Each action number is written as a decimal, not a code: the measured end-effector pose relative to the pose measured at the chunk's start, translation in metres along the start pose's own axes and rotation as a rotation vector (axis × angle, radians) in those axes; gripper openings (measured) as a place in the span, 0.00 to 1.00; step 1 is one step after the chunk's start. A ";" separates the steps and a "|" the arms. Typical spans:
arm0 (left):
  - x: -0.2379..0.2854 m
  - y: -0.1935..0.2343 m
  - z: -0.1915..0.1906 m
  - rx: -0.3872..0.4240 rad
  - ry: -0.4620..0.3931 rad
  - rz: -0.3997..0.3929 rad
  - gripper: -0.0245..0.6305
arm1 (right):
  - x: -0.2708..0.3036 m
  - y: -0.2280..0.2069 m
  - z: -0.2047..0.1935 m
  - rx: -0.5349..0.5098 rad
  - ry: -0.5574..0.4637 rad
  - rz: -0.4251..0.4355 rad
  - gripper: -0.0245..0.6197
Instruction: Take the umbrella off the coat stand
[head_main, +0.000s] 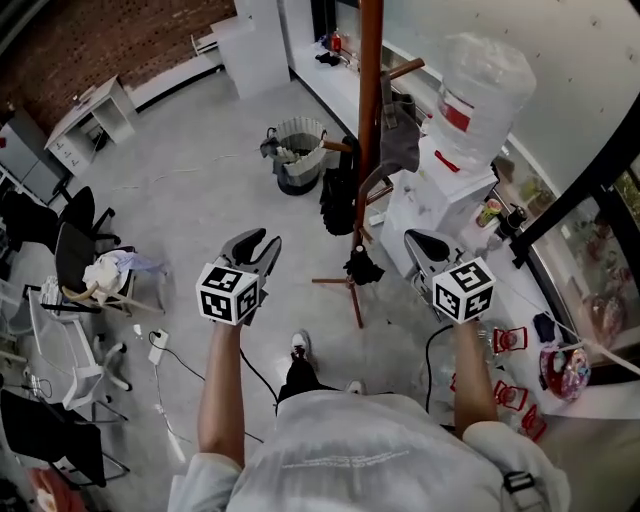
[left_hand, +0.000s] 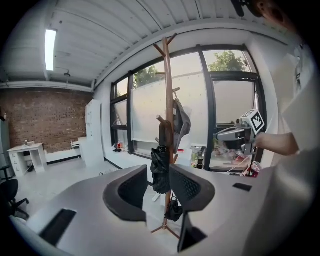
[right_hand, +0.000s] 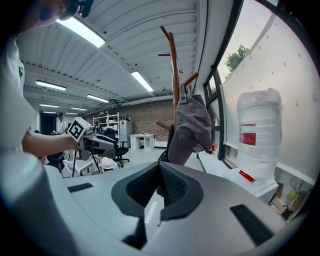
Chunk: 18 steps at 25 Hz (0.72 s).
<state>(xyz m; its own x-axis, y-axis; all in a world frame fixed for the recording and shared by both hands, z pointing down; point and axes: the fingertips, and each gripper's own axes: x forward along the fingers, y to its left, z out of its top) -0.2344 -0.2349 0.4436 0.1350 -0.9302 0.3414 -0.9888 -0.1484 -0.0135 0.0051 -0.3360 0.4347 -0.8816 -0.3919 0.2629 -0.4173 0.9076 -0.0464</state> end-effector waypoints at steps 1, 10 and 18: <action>0.010 0.002 -0.001 0.003 0.004 -0.021 0.27 | 0.005 -0.002 -0.002 0.006 0.005 -0.009 0.08; 0.114 0.013 0.008 0.061 0.043 -0.270 0.46 | 0.042 -0.016 -0.004 0.045 0.018 -0.117 0.08; 0.187 -0.004 -0.017 0.063 0.124 -0.493 0.55 | 0.050 -0.036 -0.018 0.133 0.051 -0.274 0.08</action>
<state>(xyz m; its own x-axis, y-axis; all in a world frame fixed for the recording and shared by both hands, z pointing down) -0.2061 -0.4030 0.5234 0.5722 -0.6983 0.4301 -0.8032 -0.5832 0.1216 -0.0203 -0.3854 0.4674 -0.7215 -0.6083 0.3309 -0.6661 0.7402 -0.0918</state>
